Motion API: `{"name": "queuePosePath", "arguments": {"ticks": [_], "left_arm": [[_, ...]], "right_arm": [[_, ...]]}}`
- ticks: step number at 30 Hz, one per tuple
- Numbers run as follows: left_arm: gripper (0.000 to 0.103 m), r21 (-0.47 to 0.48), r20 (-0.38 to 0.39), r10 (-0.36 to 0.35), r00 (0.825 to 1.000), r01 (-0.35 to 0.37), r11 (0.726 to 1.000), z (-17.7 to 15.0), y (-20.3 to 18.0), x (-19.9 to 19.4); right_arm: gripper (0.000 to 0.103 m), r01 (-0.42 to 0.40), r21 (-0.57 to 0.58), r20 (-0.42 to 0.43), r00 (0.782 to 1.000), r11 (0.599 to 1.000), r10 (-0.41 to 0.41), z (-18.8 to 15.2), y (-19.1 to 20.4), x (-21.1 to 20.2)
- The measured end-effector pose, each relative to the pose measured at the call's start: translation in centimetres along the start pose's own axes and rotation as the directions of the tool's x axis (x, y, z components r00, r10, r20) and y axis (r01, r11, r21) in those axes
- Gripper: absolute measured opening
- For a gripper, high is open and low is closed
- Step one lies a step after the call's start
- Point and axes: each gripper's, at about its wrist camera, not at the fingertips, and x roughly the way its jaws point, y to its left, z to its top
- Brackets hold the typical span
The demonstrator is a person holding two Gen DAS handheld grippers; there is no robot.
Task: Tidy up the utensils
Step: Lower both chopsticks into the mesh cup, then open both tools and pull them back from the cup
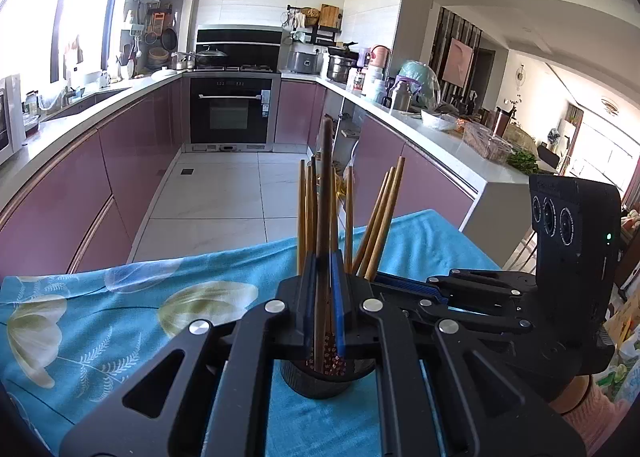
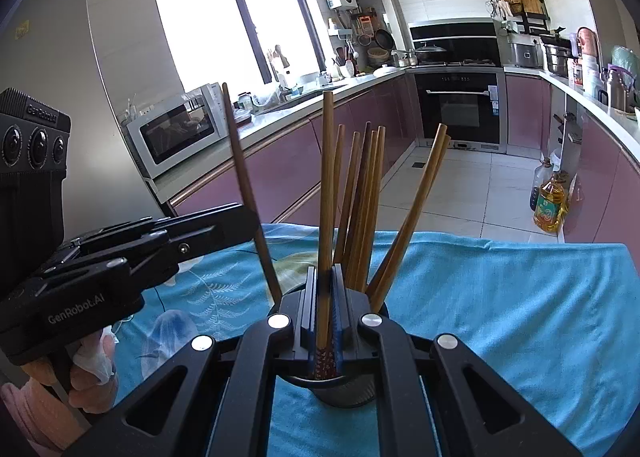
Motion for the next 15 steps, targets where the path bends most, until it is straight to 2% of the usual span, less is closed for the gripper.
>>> {"name": "queuePosePath", "arguments": {"ticks": [4,6,8,15], "left_arm": [[0.008,-0.007,-0.028,0.009,1.0,-0.009,1.0,-0.5,0.3,1.5],[0.008,-0.008,-0.037,0.009,0.999,-0.009,1.0,-0.8,0.5,2.0],[0.008,-0.015,-0.044,0.0,0.999,-0.001,1.0,-1.5,0.5,2.2],[0.026,-0.041,-0.025,0.005,1.0,-0.007,0.999,-4.2,1.3,1.9]], "right_arm": [[0.01,0.009,0.015,-0.003,1.0,1.0,-0.009,-0.1,-0.4,0.2],[0.017,-0.004,0.032,-0.004,1.0,0.999,0.004,-0.2,-0.7,0.1],[0.018,-0.006,0.041,0.001,1.0,0.999,0.006,-0.3,-0.9,-0.1],[0.021,-0.004,0.042,0.002,1.0,0.999,0.004,-0.8,-1.1,-0.6]]}}
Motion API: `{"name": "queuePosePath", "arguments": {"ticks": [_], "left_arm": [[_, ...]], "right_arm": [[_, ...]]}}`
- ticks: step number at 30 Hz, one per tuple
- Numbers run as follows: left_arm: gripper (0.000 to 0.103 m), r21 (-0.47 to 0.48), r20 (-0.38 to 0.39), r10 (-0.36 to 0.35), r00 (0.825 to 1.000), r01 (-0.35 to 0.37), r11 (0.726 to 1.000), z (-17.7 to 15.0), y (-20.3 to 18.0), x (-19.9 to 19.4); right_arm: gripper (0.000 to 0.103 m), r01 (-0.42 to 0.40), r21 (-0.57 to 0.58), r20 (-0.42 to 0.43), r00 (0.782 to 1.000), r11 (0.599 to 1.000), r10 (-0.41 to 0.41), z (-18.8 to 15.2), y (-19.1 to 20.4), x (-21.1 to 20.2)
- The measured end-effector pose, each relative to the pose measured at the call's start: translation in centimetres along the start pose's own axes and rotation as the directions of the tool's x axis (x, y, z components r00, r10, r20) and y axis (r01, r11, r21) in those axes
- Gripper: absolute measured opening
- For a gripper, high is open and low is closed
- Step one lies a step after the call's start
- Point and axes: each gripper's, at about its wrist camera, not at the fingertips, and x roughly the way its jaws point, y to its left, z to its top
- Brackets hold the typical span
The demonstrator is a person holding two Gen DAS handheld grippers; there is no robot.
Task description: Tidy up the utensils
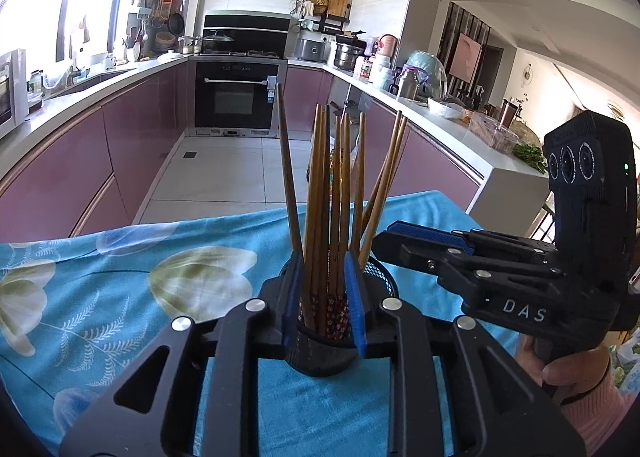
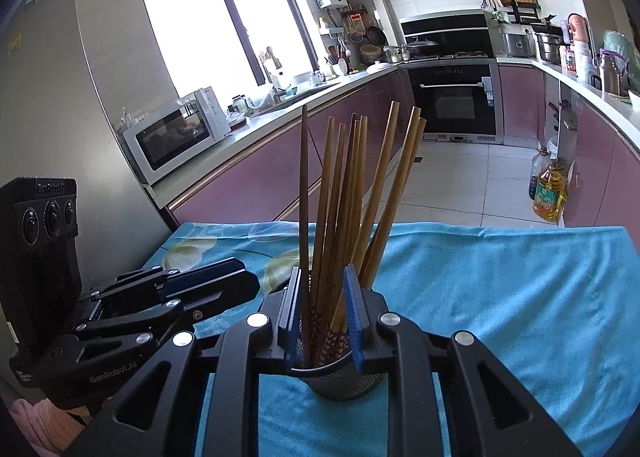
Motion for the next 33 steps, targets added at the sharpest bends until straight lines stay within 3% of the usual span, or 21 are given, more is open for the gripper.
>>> {"name": "queuePosePath", "arguments": {"ticks": [4,7,9,11,13,17,19,30,33], "left_arm": [[0.036,-0.016,0.025,0.024,0.999,-0.023,1.0,-1.2,0.6,-0.9],[0.046,-0.033,0.046,0.041,0.998,-0.04,0.999,-1.7,1.0,-1.8],[0.061,-0.045,0.058,0.056,0.997,-0.054,0.998,-2.2,1.3,-2.4],[0.074,-0.064,0.075,0.081,0.994,-0.076,0.995,-2.9,1.7,-3.1],[0.078,-0.07,0.085,0.108,0.99,-0.103,0.992,-3.7,2.0,-3.7],[0.097,-0.07,0.116,0.17,0.979,-0.163,0.984,-5.1,2.3,-5.3],[0.097,-0.073,0.137,0.195,0.971,-0.186,0.98,-5.8,2.4,-6.1],[0.097,-0.092,0.23,0.3,0.926,-0.286,0.954,-8.8,2.1,-9.9],[0.097,-0.108,0.264,0.325,0.908,-0.307,0.946,-9.3,2.2,-11.0]], "right_arm": [[0.031,0.014,-0.006,0.015,1.0,1.0,-0.014,-0.4,0.4,-0.6],[0.048,0.036,-0.019,0.039,0.999,0.999,-0.035,-1.1,0.9,-1.6],[0.063,0.069,-0.028,0.06,0.996,0.997,-0.067,-1.4,1.1,-2.3],[0.069,0.103,-0.037,0.083,0.992,0.994,-0.1,-1.8,1.2,-3.0],[0.075,0.125,-0.035,0.091,0.988,0.992,-0.121,-2.3,1.1,-3.4],[0.091,0.162,-0.049,0.119,0.981,0.986,-0.156,-3.7,1.6,-3.8],[0.096,0.178,-0.06,0.144,0.975,0.982,-0.168,-4.4,2.0,-4.1],[0.096,0.227,-0.093,0.214,0.955,0.97,-0.203,-7.5,3.7,-4.5],[0.096,0.258,-0.099,0.262,0.938,0.961,-0.225,-8.1,4.1,-5.2]]}}
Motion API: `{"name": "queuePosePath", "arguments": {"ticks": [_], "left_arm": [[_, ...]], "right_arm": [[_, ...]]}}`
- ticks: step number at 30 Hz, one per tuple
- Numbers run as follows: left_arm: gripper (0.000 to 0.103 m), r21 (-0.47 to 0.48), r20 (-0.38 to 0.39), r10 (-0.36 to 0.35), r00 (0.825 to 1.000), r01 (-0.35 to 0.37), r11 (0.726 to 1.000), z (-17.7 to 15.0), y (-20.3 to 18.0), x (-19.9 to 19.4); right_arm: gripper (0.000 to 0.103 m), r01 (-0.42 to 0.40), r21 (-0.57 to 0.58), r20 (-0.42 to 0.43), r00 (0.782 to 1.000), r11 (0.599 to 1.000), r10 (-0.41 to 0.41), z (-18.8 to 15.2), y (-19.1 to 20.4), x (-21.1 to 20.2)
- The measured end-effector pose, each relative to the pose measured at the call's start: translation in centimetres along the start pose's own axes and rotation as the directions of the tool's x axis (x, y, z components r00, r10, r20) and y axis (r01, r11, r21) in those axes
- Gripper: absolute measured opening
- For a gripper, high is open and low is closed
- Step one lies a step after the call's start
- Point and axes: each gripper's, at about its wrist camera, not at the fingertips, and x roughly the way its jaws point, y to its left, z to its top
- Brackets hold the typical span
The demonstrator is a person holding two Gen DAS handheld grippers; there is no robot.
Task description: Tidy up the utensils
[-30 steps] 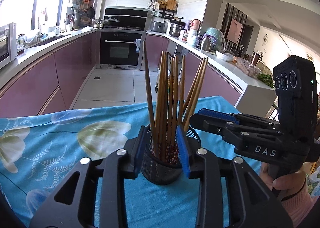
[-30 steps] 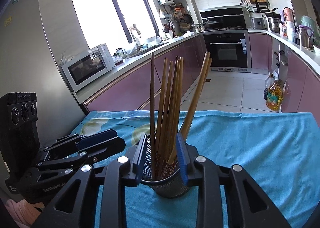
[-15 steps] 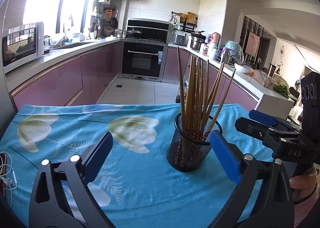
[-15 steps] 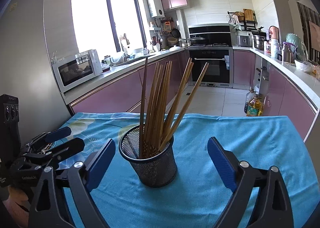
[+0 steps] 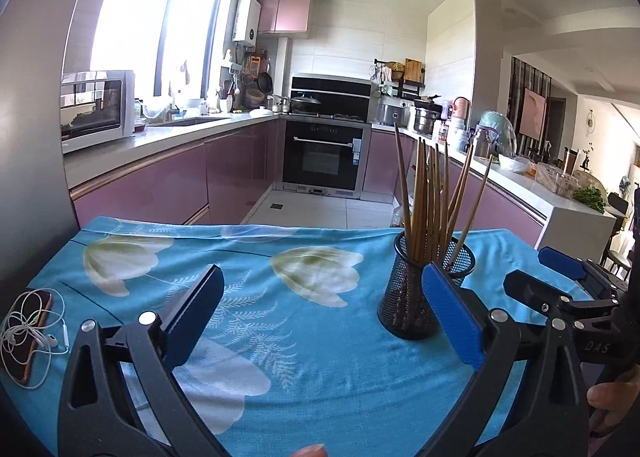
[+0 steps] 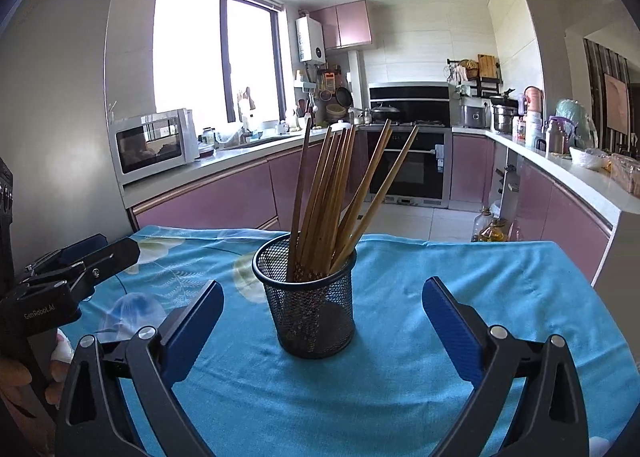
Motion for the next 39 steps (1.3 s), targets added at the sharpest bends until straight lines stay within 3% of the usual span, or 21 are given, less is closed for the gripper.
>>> {"name": "queuePosePath", "arguments": {"ticks": [15,39], "left_arm": [[0.097,0.018,0.114,0.036,0.993,-0.038,0.999,-0.9,0.1,-2.6],[0.097,0.011,0.134,0.032,0.99,-0.034,0.999,-1.3,-0.2,-2.8]], "right_arm": [[0.096,0.032,-0.025,0.1,0.995,0.999,-0.029,-1.1,1.6,-1.7],[0.096,0.057,-0.025,0.148,0.988,0.998,-0.053,-1.3,1.9,-2.3]]}}
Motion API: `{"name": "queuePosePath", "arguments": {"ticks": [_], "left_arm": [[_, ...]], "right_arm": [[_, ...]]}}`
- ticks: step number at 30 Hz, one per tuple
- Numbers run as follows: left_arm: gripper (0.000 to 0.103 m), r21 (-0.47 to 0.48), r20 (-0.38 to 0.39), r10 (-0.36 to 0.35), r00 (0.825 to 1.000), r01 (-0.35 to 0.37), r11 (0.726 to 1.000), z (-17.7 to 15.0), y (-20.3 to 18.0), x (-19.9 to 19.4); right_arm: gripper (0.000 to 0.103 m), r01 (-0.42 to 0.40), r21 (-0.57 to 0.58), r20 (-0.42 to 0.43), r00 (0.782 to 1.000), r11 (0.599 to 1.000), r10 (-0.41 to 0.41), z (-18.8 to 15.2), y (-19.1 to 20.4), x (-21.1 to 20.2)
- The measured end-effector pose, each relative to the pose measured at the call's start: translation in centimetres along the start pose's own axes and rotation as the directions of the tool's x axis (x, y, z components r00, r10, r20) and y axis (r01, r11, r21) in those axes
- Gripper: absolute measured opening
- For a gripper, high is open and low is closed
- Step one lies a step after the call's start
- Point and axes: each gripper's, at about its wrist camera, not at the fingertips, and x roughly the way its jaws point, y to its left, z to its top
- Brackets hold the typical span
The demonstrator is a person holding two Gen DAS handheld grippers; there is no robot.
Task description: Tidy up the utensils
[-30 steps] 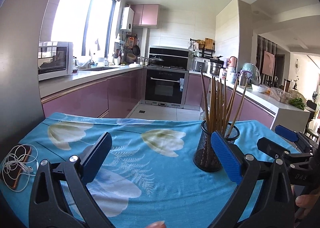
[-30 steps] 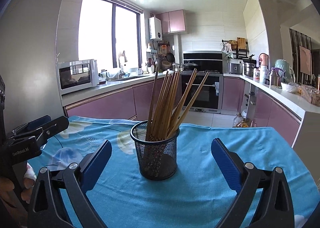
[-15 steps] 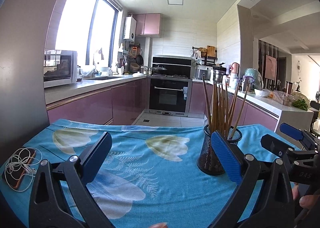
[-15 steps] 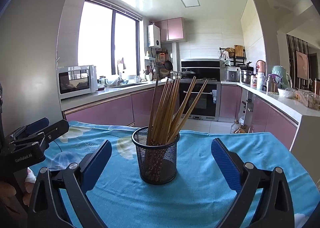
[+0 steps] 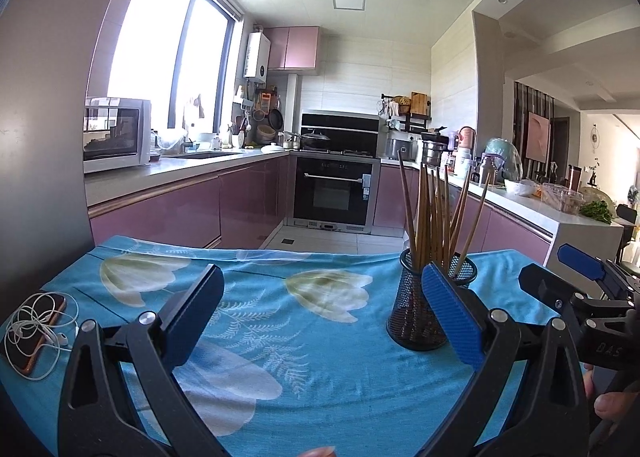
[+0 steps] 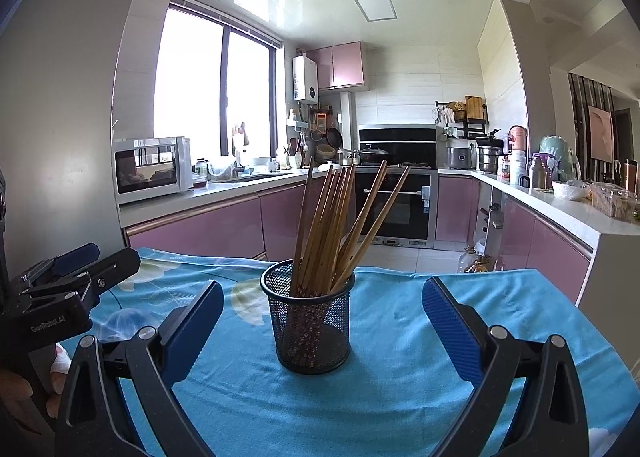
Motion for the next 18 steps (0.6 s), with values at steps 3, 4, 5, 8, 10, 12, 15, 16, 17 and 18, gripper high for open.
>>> {"name": "queuePosePath", "arguments": {"ticks": [3,4,5,8,10,12,15,16,17,18], "left_arm": [[0.098,-0.003,-0.001,-0.001,1.0,0.001,1.0,0.01,0.02,0.01],[0.098,-0.006,-0.003,-0.004,1.0,0.004,1.0,0.01,0.03,0.05],[0.098,-0.008,-0.003,-0.004,1.0,0.004,1.0,0.03,0.03,0.09],[0.097,-0.009,-0.002,-0.002,1.0,0.002,1.0,-0.02,0.05,0.11],[0.097,-0.007,-0.002,-0.002,1.0,0.002,1.0,-0.02,0.04,0.11],[0.097,-0.009,-0.001,-0.001,1.0,0.001,1.0,-0.02,0.04,0.1],[0.097,-0.008,-0.001,-0.001,1.0,0.001,1.0,-0.02,0.04,0.09],[0.097,-0.009,-0.001,-0.001,1.0,0.001,1.0,-0.02,0.06,0.11],[0.097,-0.008,-0.002,-0.002,1.0,0.002,1.0,-0.02,0.03,0.11],[0.097,-0.007,-0.001,-0.001,1.0,0.001,1.0,-0.03,0.02,0.1]], "right_arm": [[0.096,0.002,-0.001,0.001,1.0,1.0,-0.002,0.02,-0.01,0.03],[0.096,0.002,-0.002,0.001,1.0,1.0,-0.002,0.01,0.07,0.05],[0.096,0.002,-0.002,0.001,1.0,1.0,-0.002,0.01,0.07,0.05],[0.096,0.003,-0.003,0.003,1.0,1.0,-0.003,0.01,0.07,0.03],[0.096,0.005,-0.005,0.004,1.0,1.0,-0.005,0.03,0.08,0.04],[0.096,0.005,-0.006,0.005,1.0,1.0,-0.005,0.06,0.06,0.08],[0.096,0.007,-0.006,0.009,1.0,1.0,-0.007,0.08,0.07,-0.05],[0.096,0.008,-0.007,0.009,1.0,1.0,-0.008,0.12,0.08,0.02],[0.096,0.01,-0.008,0.011,1.0,1.0,-0.009,0.12,0.09,0.01],[0.096,0.01,-0.008,0.011,1.0,1.0,-0.01,0.12,0.09,0.01]]}}
